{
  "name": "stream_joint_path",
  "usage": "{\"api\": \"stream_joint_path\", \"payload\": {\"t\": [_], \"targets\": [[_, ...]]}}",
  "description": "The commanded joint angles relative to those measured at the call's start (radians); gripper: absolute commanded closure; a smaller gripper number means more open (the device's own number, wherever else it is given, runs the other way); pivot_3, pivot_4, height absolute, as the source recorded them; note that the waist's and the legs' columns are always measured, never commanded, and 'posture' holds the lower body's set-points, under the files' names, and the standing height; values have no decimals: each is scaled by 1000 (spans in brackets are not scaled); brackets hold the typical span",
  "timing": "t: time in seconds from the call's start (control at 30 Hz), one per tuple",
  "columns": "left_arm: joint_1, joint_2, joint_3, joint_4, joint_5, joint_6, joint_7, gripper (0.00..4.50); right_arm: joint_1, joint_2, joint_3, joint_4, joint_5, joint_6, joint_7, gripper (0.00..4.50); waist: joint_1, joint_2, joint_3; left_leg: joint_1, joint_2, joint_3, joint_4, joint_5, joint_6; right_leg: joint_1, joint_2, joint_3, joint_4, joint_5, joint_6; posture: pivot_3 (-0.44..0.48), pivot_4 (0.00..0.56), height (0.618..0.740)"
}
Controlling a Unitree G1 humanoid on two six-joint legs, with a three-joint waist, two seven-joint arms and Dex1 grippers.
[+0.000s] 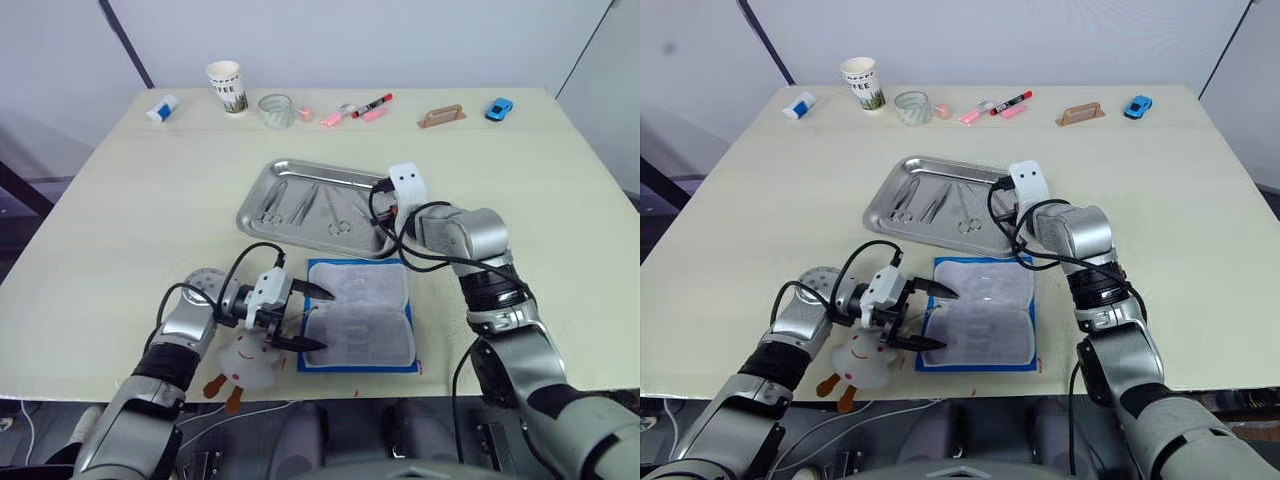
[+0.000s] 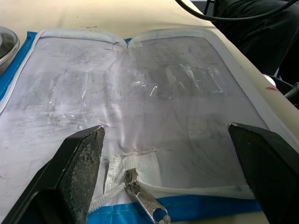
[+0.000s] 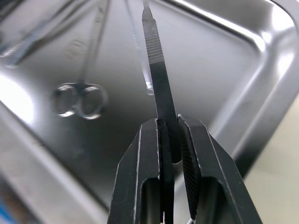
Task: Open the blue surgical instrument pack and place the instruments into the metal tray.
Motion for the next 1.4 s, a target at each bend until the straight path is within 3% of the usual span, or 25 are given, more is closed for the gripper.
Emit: {"api": "stream_joint_path", "payload": {"t": [0.03, 0.5, 0.6, 0.67, 0.7, 0.73, 0.8, 0.97, 1.4], "targets": [[22, -3, -10, 15, 28, 3, -15, 0, -45, 8, -10, 28, -16, -52, 0, 4497, -1, 0, 0, 0, 0, 0, 0, 0, 0, 0, 0, 0, 0, 0, 0, 0, 150, 728], [26, -9, -8, 27, 36, -6, -16, 0, -90, 44, -26, 172, -38, -142, 8, 4497, -10, 1, 0, 0, 0, 0, 0, 0, 0, 0, 0, 0, 0, 0, 0, 0, 150, 728], [27, -8, -8, 31, 36, -10, -17, 0, -88, 41, -20, 156, -42, -140, 18, 2925, -11, 1, 0, 0, 0, 0, -1, 0, 0, 0, 0, 0, 0, 0, 0, 0, 150, 728], [26, -8, -8, 35, 37, -11, -18, 0, -83, 36, -15, 127, -39, -132, 28, 2380, -11, 1, 1, 0, 0, 0, -1, 0, 0, 0, 0, 0, 0, 0, 0, 0, 150, 728], [25, -8, -8, 37, 37, -13, -19, 0, -79, 34, -14, 111, -36, -127, 35, 1629, -11, 1, 1, 0, 0, 0, -1, 0, 0, 0, 0, 0, 0, 0, 0, 0, 150, 728], [24, -8, -9, 39, 37, -14, -20, 0, -75, 29, -7, 87, -37, -124, 43, 1629, -11, 1, 1, 0, 0, 0, -1, 0, 0, 0, 0, 0, 0, 0, 0, 0, 150, 728], [23, -9, -9, 42, 37, -16, -23, 0, -68, 21, 2, 38, -35, -113, 56, 664, -11, 1, 1, 0, 0, 0, -1, 0, 0, 0, -1, 0, 0, 0, 0, 0, 150, 728], [20, -14, -9, 47, 35, -20, -25, 0, -10, -25, 33, -148, -17, -137, 131, 664, -11, 2, 1, 0, 0, -1, -1, 0, 0, 0, -1, -1, 0, 0, 0, 0, 150, 728], [37, -27, 71, -47, -86, 87, -14, 0, 445, -198, -87, -585, 137, -502, 393, 664, -12, 1, 3, -2, 0, -1, -1, 0, 0, 0, -1, -2, -2, 0, 0, 0, 150, 728]]}}
